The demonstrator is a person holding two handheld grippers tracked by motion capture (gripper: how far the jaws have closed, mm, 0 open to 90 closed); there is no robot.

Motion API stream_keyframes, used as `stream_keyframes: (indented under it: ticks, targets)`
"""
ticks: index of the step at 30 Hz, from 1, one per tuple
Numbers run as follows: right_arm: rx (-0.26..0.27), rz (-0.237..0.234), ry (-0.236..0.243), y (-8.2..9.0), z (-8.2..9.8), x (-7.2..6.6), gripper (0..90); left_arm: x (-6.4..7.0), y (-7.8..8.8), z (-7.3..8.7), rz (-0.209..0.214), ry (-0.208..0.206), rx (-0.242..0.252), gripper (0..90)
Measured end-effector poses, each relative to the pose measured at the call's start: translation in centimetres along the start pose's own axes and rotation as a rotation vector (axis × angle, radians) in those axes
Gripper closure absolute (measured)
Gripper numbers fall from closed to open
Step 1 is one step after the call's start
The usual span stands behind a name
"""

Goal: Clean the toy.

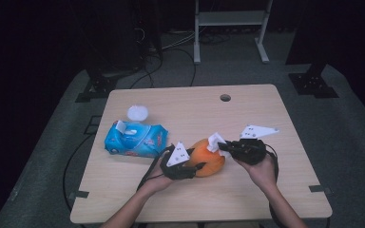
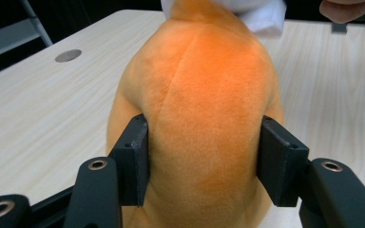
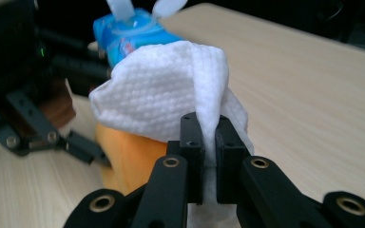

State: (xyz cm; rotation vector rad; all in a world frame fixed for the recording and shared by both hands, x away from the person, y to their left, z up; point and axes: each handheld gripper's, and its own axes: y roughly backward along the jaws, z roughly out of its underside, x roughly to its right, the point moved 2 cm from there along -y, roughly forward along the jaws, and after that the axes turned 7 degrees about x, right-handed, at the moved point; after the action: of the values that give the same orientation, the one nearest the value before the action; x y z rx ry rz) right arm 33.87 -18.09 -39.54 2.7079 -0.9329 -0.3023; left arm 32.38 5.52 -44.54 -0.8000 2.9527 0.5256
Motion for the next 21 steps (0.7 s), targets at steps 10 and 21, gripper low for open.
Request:
stream_keyframes:
  ticks: [10, 21]
  targets:
    - [-0.073, -0.064, -0.017, 0.5, 1.6, -0.4, 84.1, 0.4, 1.3, -0.9, 0.118, 0.107, 0.031, 32.2]
    - [-0.101, -0.119, -0.022, 3.1, 4.2, -0.7, 83.9, -0.2, -0.8, -2.4, 0.174, 0.143, 0.031, 22.9]
